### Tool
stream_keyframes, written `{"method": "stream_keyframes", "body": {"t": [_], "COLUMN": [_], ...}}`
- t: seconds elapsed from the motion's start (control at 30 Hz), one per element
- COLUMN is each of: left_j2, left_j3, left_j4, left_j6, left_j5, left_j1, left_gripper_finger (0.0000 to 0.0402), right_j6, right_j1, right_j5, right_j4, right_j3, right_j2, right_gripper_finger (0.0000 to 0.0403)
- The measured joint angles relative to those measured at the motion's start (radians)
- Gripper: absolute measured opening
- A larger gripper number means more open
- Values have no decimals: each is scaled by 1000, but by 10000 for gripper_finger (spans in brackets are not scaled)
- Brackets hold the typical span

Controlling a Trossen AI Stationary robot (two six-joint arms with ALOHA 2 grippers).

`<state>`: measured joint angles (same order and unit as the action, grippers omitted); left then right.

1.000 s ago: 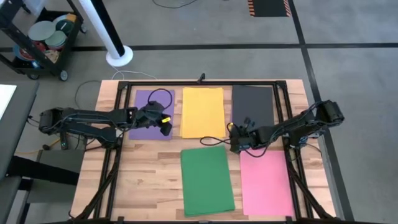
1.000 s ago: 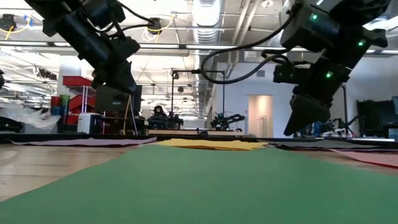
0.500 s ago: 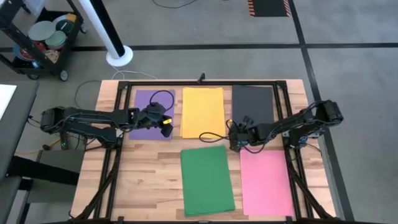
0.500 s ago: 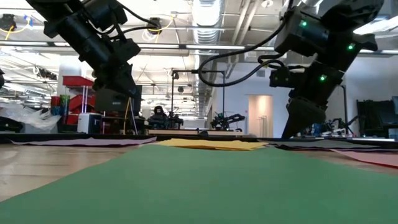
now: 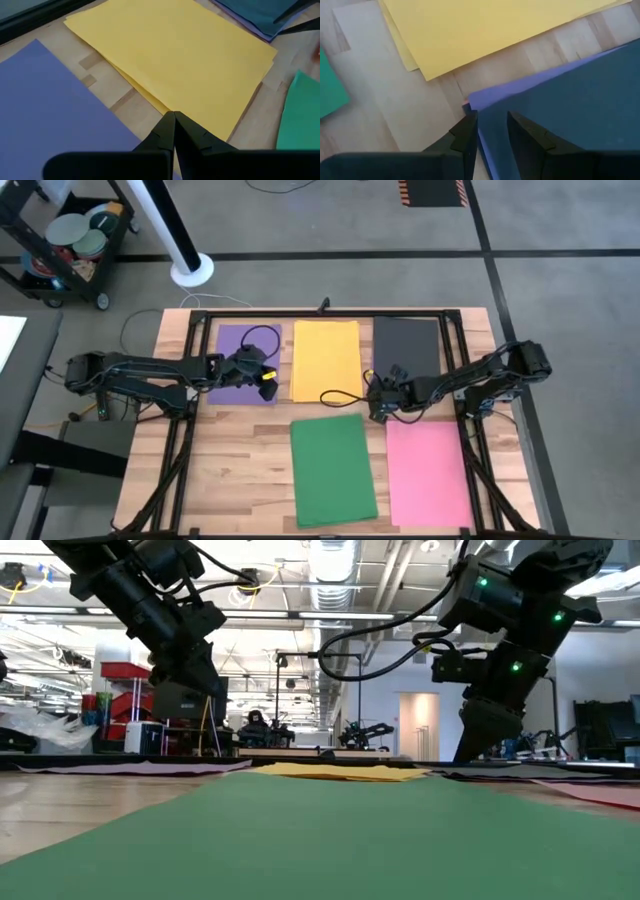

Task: Organize paper
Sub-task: Move the black paper to the bottom left of the table

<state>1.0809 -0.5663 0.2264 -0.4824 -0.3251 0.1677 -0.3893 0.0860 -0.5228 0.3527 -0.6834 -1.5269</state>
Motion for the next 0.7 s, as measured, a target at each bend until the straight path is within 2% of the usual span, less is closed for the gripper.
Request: {"method": "stream_keyframes", "body": {"t": [0.47,0.7], "left_j2": [0,0], "left_j3": [0,0], "left_j4": [1,0], "left_j6": [0,0], "left_j5": [7,7], "left_j1": [0,0], "left_gripper_finger": [0,0], "right_j6": [-2,4], "right_j1": [1,13], "right_j5": [-4,-1], "right_j4": [-56,-38], "right_j3": [-7,-5], "right_j2": [-125,-107], "right_gripper_finger": [100,46]}}
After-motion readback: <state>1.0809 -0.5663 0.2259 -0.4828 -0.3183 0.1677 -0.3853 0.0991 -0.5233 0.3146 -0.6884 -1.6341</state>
